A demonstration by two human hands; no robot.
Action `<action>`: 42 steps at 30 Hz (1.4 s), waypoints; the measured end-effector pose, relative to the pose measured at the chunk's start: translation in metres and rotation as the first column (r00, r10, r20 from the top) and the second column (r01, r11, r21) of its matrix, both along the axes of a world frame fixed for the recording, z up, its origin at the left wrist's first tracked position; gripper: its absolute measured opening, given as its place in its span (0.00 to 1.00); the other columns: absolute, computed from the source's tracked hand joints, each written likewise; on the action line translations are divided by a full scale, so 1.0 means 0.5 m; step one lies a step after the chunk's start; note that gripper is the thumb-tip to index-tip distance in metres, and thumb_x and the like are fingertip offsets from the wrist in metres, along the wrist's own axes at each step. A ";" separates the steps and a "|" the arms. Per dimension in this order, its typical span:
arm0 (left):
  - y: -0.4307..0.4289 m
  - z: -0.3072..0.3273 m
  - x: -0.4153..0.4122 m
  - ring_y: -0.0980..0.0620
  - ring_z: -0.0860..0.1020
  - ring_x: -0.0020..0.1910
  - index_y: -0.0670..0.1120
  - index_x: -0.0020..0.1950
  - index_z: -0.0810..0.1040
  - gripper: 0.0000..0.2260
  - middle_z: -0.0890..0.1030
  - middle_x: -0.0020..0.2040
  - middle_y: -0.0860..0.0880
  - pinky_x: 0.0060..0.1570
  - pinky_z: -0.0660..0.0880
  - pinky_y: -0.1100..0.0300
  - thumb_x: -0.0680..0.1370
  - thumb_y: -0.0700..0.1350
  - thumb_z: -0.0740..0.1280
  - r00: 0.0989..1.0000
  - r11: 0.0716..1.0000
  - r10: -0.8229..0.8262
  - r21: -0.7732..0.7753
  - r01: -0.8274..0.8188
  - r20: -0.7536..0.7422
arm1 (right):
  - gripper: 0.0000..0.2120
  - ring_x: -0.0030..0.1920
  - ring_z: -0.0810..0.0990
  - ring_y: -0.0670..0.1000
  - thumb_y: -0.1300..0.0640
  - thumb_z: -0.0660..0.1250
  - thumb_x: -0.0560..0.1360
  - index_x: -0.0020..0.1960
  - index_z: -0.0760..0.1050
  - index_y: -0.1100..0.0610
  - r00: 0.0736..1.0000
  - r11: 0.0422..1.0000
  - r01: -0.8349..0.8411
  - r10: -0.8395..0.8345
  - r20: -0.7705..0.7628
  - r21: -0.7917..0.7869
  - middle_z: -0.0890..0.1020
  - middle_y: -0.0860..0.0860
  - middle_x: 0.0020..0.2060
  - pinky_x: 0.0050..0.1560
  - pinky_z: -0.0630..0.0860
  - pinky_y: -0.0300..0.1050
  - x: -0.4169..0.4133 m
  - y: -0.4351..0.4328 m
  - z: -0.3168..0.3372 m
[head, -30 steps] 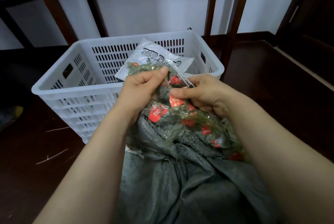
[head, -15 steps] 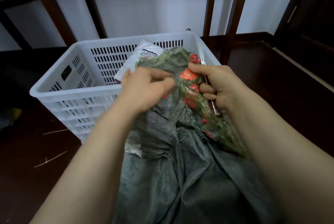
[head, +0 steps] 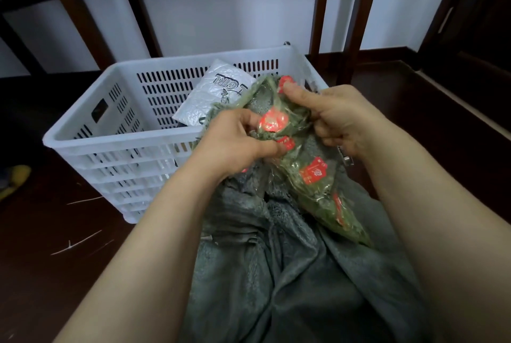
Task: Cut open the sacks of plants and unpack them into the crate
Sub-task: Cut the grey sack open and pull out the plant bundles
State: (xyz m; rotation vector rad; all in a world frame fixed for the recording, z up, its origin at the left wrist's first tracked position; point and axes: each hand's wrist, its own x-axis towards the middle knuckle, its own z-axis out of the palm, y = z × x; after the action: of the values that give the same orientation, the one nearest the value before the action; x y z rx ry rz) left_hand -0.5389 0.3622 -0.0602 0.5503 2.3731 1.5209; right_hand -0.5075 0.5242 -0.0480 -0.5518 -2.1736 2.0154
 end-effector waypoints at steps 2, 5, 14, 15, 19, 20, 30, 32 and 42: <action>-0.012 -0.002 -0.002 0.62 0.75 0.21 0.42 0.43 0.77 0.10 0.80 0.29 0.52 0.21 0.68 0.71 0.67 0.35 0.76 0.997 0.994 0.019 0.104 -0.026 0.070 | 0.21 0.17 0.58 0.42 0.45 0.76 0.66 0.48 0.78 0.60 0.996 0.998 0.055 -0.057 -0.073 -0.032 0.82 0.53 0.37 0.19 0.55 0.31 0.003 0.011 0.001; -0.026 -0.005 -0.007 0.55 0.81 0.32 0.42 0.45 0.78 0.10 0.84 0.35 0.49 0.31 0.77 0.66 0.67 0.33 0.74 0.992 0.962 -0.031 0.273 -0.005 0.125 | 0.22 0.18 0.57 0.42 0.49 0.77 0.63 0.50 0.79 0.62 0.994 0.999 0.050 -0.049 -0.098 0.008 0.84 0.55 0.40 0.19 0.55 0.32 0.013 0.021 0.006; -0.025 -0.005 -0.012 0.49 0.84 0.46 0.41 0.64 0.73 0.31 0.85 0.45 0.46 0.46 0.80 0.56 0.63 0.28 0.74 0.986 0.968 -0.157 0.206 0.141 0.063 | 0.10 0.14 0.67 0.39 0.66 0.71 0.72 0.37 0.72 0.57 0.995 0.999 -0.016 0.012 -0.095 -0.044 0.73 0.45 0.16 0.15 0.61 0.31 0.021 -0.014 0.004; -0.025 -0.008 -0.012 0.48 0.84 0.45 0.41 0.64 0.73 0.31 0.85 0.45 0.45 0.47 0.80 0.54 0.63 0.29 0.75 0.987 0.978 -0.143 0.161 0.131 0.068 | 0.10 0.14 0.67 0.39 0.66 0.70 0.73 0.37 0.72 0.57 0.994 0.999 -0.016 0.012 -0.105 -0.041 0.73 0.45 0.16 0.15 0.62 0.31 0.020 -0.014 0.004; -0.022 -0.009 -0.011 0.54 0.81 0.37 0.43 0.58 0.76 0.22 0.82 0.45 0.45 0.38 0.78 0.62 0.67 0.30 0.73 0.995 0.994 -0.089 -0.066 0.092 0.050 | 0.06 0.15 0.68 0.39 0.68 0.70 0.73 0.47 0.76 0.61 0.984 0.999 0.053 -0.053 -0.167 -0.001 0.74 0.47 0.23 0.17 0.63 0.29 0.013 -0.012 -0.005; -0.022 -0.004 -0.010 0.58 0.78 0.32 0.44 0.54 0.77 0.18 0.81 0.41 0.48 0.32 0.75 0.67 0.68 0.29 0.71 0.994 0.991 -0.094 -0.092 0.100 0.061 | 0.08 0.15 0.68 0.39 0.68 0.70 0.72 0.50 0.76 0.62 0.982 0.997 0.071 -0.070 -0.175 -0.003 0.74 0.46 0.22 0.17 0.63 0.29 0.011 -0.010 -0.008; -0.036 0.038 -0.001 0.53 0.74 0.37 0.48 0.46 0.82 0.09 0.78 0.38 0.50 0.45 0.71 0.58 0.70 0.51 0.73 0.997 0.964 -0.075 -0.256 0.071 -0.005 | 0.08 0.20 0.63 0.45 0.60 0.73 0.71 0.39 0.73 0.56 0.999 0.997 -0.014 0.011 0.032 0.080 0.71 0.51 0.27 0.19 0.56 0.34 -0.009 -0.004 -0.027; -0.026 0.030 0.000 0.51 0.76 0.39 0.46 0.47 0.82 0.15 0.80 0.41 0.50 0.51 0.73 0.53 0.69 0.56 0.73 0.996 0.996 0.075 -0.060 -0.072 0.038 | 0.07 0.18 0.63 0.45 0.62 0.70 0.71 0.39 0.72 0.58 0.999 0.999 -0.037 0.037 0.031 0.017 0.70 0.52 0.27 0.20 0.53 0.33 -0.010 -0.006 -0.026; -0.019 -0.006 -0.018 0.56 0.70 0.20 0.43 0.39 0.75 0.10 0.75 0.28 0.50 0.22 0.68 0.68 0.78 0.46 0.67 0.950 0.924 0.230 0.257 -0.281 0.212 | 0.15 0.22 0.64 0.44 0.49 0.59 0.80 0.48 0.80 0.57 0.964 0.887 -0.266 0.256 0.076 0.377 0.76 0.51 0.32 0.21 0.56 0.34 0.052 0.033 0.074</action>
State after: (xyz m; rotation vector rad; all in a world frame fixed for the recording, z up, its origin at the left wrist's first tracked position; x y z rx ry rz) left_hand -0.5478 0.3526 -0.0632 0.1493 2.1686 1.9556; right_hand -0.4813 0.5408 -0.0112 -0.2402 -2.6871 1.6143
